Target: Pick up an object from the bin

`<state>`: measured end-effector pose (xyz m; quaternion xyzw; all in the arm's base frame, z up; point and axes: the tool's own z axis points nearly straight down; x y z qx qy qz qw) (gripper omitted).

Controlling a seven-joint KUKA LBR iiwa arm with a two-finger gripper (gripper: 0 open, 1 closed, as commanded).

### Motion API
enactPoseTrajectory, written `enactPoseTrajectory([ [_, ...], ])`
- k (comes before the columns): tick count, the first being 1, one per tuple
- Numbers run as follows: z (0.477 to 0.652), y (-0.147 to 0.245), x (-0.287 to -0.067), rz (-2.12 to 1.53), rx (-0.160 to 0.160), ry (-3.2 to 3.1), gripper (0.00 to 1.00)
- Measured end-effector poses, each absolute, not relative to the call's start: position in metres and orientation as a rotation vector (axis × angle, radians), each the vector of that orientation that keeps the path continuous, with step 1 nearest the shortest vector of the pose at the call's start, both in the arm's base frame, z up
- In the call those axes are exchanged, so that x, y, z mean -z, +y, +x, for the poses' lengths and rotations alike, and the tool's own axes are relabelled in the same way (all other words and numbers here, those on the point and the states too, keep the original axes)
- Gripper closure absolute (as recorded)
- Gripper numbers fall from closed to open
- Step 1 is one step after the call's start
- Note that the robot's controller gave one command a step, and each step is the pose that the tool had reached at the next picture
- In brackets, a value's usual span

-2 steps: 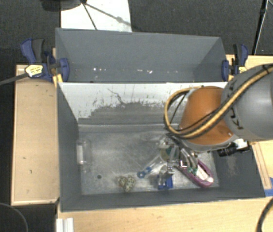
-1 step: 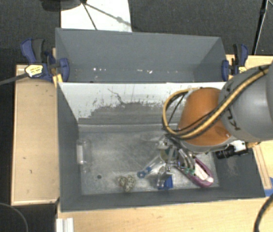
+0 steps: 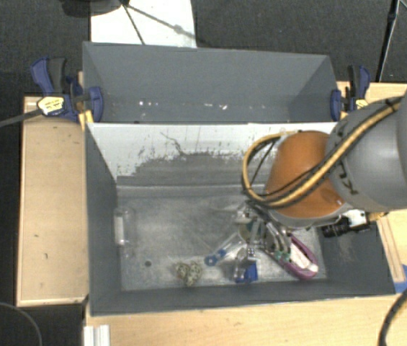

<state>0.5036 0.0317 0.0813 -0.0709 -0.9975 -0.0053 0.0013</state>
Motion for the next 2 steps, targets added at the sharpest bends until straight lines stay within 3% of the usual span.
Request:
enactPoseTrajectory([
  [1,0.5141,0.0176,-0.1775,-0.219,0.002,-3.145,1.00],
  [2,0.5121,0.0177,-0.1729,-0.218,0.001,-3.136,0.00],
])
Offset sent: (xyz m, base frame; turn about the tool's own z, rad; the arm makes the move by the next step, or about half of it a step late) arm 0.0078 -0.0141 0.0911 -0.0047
